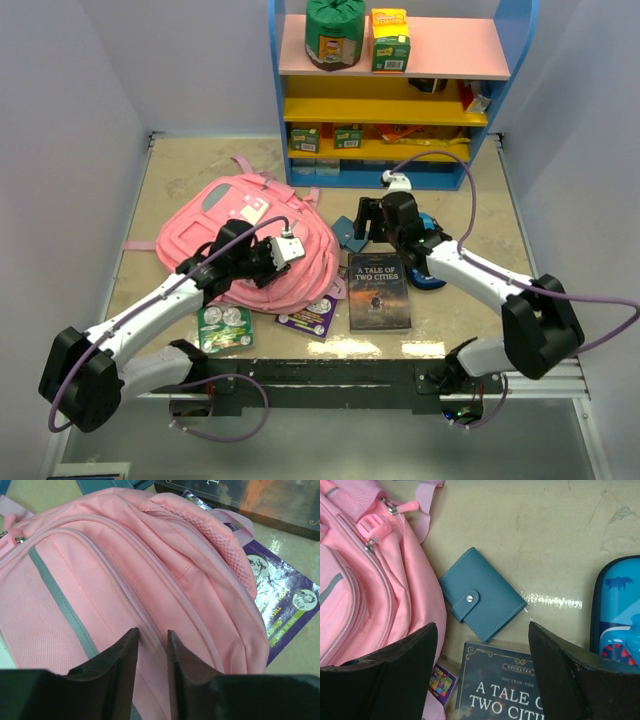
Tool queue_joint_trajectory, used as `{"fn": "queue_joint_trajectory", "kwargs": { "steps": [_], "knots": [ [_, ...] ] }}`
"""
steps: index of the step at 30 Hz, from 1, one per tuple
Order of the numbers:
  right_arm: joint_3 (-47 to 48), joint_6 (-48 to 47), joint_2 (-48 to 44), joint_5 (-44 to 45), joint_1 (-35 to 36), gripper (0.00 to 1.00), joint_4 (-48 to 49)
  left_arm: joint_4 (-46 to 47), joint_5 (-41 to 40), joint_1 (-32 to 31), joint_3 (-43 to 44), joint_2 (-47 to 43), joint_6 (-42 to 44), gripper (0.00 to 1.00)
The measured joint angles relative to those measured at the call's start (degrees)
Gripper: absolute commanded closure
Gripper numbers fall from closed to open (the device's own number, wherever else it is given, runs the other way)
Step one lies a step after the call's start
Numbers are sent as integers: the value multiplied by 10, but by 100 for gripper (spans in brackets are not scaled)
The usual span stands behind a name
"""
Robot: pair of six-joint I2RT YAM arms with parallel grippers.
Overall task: Pack the student bag
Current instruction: Pick up the personal item from the center of the board.
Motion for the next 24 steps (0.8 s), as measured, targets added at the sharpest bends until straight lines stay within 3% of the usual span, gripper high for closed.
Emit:
{"fn": "queue_joint_trajectory", "kwargs": {
  "steps": [3, 7, 8, 10, 11, 12, 14, 19, 24],
  "knots": [
    [10, -4, 42, -6, -5, 22, 17, 6, -8, 0, -2, -4, 6, 100],
    [21, -12, 106, -6, -14, 14, 23, 13, -29, 0, -2, -12, 9, 100],
    [21, -13, 116, -5, -16, 8, 23, 13, -34, 0, -2, -14, 9, 100],
    [22, -17, 132, -3, -21, 3, 23, 13, -42, 1, -2, -18, 9, 100],
    [22, -19, 137, -1, -23, 1, 23, 12, -42, 1, -2, -21, 8, 96],
    [22, -21, 140, 3, -24, 1, 23, 11, -41, 1, -2, -22, 8, 59],
    [22, -22, 143, 7, -26, 1, 24, 5, -33, 1, -2, -26, 11, 40],
    [22, -22, 143, 7, -27, 1, 35, -21, -5, -8, -2, -30, 2, 36],
    [22, -21, 143, 7, -27, 2, 45, -5, -35, -12, -5, -27, -2, 36]
  ]
}}
